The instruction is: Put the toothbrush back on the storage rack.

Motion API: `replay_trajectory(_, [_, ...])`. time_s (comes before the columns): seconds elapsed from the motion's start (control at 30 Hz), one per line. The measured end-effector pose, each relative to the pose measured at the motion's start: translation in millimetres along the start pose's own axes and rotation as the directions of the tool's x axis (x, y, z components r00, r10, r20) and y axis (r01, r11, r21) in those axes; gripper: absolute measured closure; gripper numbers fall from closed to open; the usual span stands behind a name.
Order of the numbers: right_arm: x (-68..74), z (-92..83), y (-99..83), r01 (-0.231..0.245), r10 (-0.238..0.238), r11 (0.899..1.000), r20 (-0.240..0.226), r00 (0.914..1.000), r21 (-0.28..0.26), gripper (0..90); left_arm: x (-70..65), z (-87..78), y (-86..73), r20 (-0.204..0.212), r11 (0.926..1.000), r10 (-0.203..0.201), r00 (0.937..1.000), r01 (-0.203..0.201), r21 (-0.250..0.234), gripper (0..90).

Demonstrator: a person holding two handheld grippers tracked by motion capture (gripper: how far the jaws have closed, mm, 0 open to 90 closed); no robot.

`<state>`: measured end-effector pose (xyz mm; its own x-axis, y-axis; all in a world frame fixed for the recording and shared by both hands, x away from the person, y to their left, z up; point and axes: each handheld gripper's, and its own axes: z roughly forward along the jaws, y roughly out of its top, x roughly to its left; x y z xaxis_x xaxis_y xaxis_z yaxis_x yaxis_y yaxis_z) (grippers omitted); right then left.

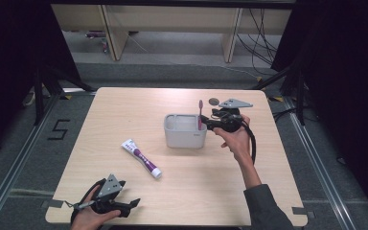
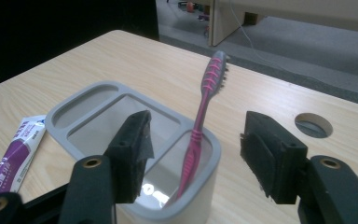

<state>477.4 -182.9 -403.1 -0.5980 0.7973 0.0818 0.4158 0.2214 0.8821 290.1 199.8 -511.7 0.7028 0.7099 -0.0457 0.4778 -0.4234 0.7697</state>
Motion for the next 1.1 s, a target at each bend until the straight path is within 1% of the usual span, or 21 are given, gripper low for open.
replay_trajectory(0.07, [-0.6,-3.5,-1.0,0.009,-0.009,1.000,0.004,1.0000,-0.003,41.5,0.2,0.2,0.1,0.000,1.0000,-0.003,1.0000,0.003,-0.002,16.7])
replay_trajectory(0.1, [0.8,-7.8,-2.1,-0.004,0.004,1.000,0.009,0.9999,0.007,41.2,0.2,0.2,0.1,0.000,1.0000,-0.003,1.0000,0.003,-0.002,16.7])
replay_trajectory(0.13, [-0.2,-11.3,-3.9,0.017,-0.016,1.000,0.010,0.9998,-0.010,40.7,0.1,0.2,0.1,0.000,1.0000,-0.004,1.0000,0.004,-0.001,16.8])
replay_trajectory(0.17, [0.7,-17.3,-6.2,0.023,-0.023,1.000,0.014,0.9996,-0.006,40.2,0.0,0.3,-0.2,0.000,1.0000,-0.002,1.0000,0.002,0.002,16.7])
replay_trajectory(0.27, [3.8,-22.5,-9.8,0.001,-0.001,1.000,0.011,0.9999,-0.006,40.3,0.0,0.5,-0.1,-0.001,1.0000,-0.006,1.0000,0.006,0.000,16.7])
replay_trajectory(0.3, [4.4,-25.0,-11.7,0.005,-0.005,1.000,0.011,0.9999,-0.017,40.5,0.8,0.1,0.0,-0.001,1.0000,0.004,1.0000,-0.004,0.008,16.8])
replay_trajectory(0.33, [6.1,-27.5,-13.3,0.001,-0.001,1.000,0.000,1.0000,-0.005,40.5,1.0,-0.1,-0.2,-0.001,0.9999,0.007,1.0000,-0.007,0.011,16.7])
replay_trajectory(0.37, [6.6,-31.3,-16.9,0.025,-0.025,1.000,0.000,0.9997,-0.011,40.5,1.9,0.4,-0.5,-0.008,0.9999,0.011,0.9999,-0.011,0.008,16.7])
replay_trajectory(0.43, [6.8,-34.1,-18.1,0.031,-0.031,1.000,0.000,0.9995,0.001,40.5,1.8,-0.4,0.2,-0.010,0.9999,0.007,0.9999,-0.007,0.013,16.8])
replay_trajectory(0.5, [9.1,-36.9,-21.2,0.010,-0.010,1.000,0.002,0.9999,-0.003,40.5,1.5,-0.4,0.3,-0.009,0.9999,0.008,0.9999,-0.008,0.013,16.8])
replay_trajectory(0.53, [7.1,-38.6,-21.8,0.040,-0.040,0.999,0.001,0.9992,-0.003,40.4,0.3,0.2,0.0,0.001,1.0000,-0.003,1.0000,0.003,-0.003,16.8])
replay_trajectory(0.57, [8.1,-39.8,-23.1,0.023,-0.023,1.000,-0.009,0.9997,0.001,40.3,1.5,-0.5,0.3,0.003,1.0000,0.008,1.0000,-0.008,0.001,16.8])
replay_trajectory(0.67, [6.9,-44.1,-27.0,0.033,-0.033,0.999,-0.002,0.9995,0.016,40.0,1.3,-1.8,1.0,-0.004,1.0000,-0.005,1.0000,0.005,-0.006,16.8])
replay_trajectory(0.73, [5.3,-45.6,-30.2,0.041,-0.041,0.999,0.002,0.9992,0.009,39.7,1.0,-2.3,0.7,-0.005,1.0000,-0.002,1.0000,0.002,-0.009,16.7])
replay_trajectory(0.77, [4.9,-47.7,-31.5,0.035,-0.035,0.999,0.004,0.9994,0.022,39.4,2.0,-3.1,0.9,-0.011,0.9999,0.013,0.9999,-0.013,0.002,16.7])
replay_trajectory(0.87, [4.4,-52.2,-36.7,0.020,-0.020,0.999,0.013,0.9997,0.033,38.9,0.7,-2.1,0.7,-0.004,1.0000,0.003,1.0000,-0.003,-0.006,16.8])
replay_trajectory(0.9, [3.6,-53.1,-38.6,0.036,-0.036,0.999,0.023,0.9991,0.024,38.8,0.5,-1.7,0.7,0.002,1.0000,-0.001,1.0000,0.001,-0.008,16.8])
replay_trajectory(0.93, [3.7,-54.8,-40.4,0.033,-0.033,0.999,0.015,0.9993,0.037,38.7,1.8,-2.6,0.8,-0.006,0.9999,0.015,0.9999,-0.015,0.007,16.7])
replay_trajectory(0.97, [4.8,-57.0,-45.3,0.014,-0.015,0.999,0.019,0.9997,0.043,38.5,1.1,-2.0,0.8,-0.009,1.0000,0.002,1.0000,-0.002,0.001,16.7])
replay_trajectory(1.07, [5.7,-60.3,-52.0,0.010,-0.012,0.999,0.029,0.9995,0.050,38.1,1.2,-1.7,0.6,-0.006,1.0000,0.001,1.0000,-0.001,0.001,16.7])
replay_trajectory(1.1, [6.3,-61.3,-53.9,0.008,-0.009,0.998,0.019,0.9998,0.061,38.1,1.1,-1.7,0.7,-0.007,1.0000,0.003,1.0000,-0.003,0.001,16.7])
